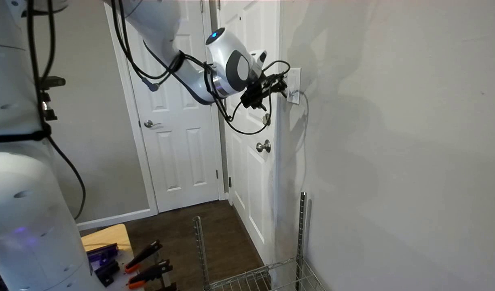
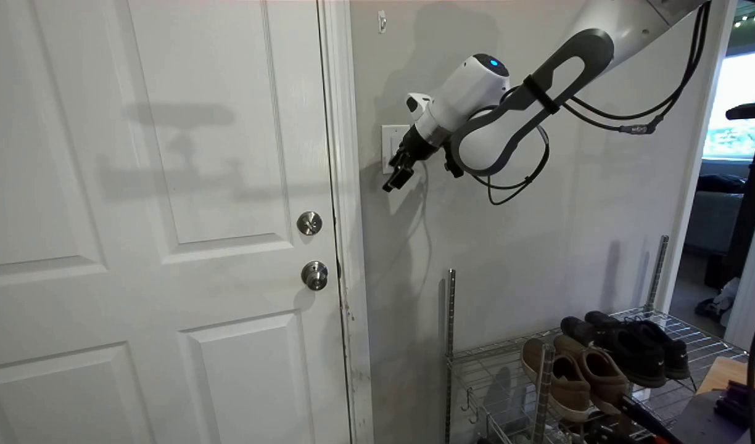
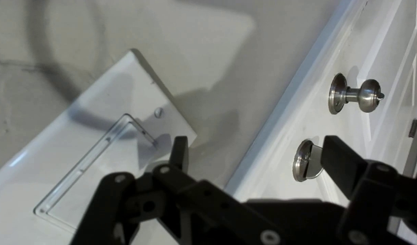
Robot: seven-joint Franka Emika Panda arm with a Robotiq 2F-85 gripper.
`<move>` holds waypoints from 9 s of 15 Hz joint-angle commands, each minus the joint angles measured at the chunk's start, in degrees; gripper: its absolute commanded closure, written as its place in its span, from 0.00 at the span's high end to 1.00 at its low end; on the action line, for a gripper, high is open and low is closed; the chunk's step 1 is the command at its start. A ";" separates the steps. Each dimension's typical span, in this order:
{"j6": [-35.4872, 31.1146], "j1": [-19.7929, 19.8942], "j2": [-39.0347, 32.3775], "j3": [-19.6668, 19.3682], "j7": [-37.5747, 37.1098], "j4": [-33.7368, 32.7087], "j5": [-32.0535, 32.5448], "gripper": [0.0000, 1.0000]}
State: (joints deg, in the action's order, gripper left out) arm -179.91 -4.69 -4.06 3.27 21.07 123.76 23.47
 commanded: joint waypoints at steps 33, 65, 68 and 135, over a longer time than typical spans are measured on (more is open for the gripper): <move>0.58 -0.39 -4.05 -1.48 -0.32 -5.64 1.35 1.00; -0.24 -4.46 -1.11 -4.81 -3.30 -0.44 0.28 1.00; -0.07 -4.63 -0.08 -5.12 -3.65 1.29 0.34 1.00; 1.43 -1.34 -7.05 -2.80 -1.37 -7.74 1.96 1.00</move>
State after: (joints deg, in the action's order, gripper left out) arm -179.52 -7.57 -7.93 -1.33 17.64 120.01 26.85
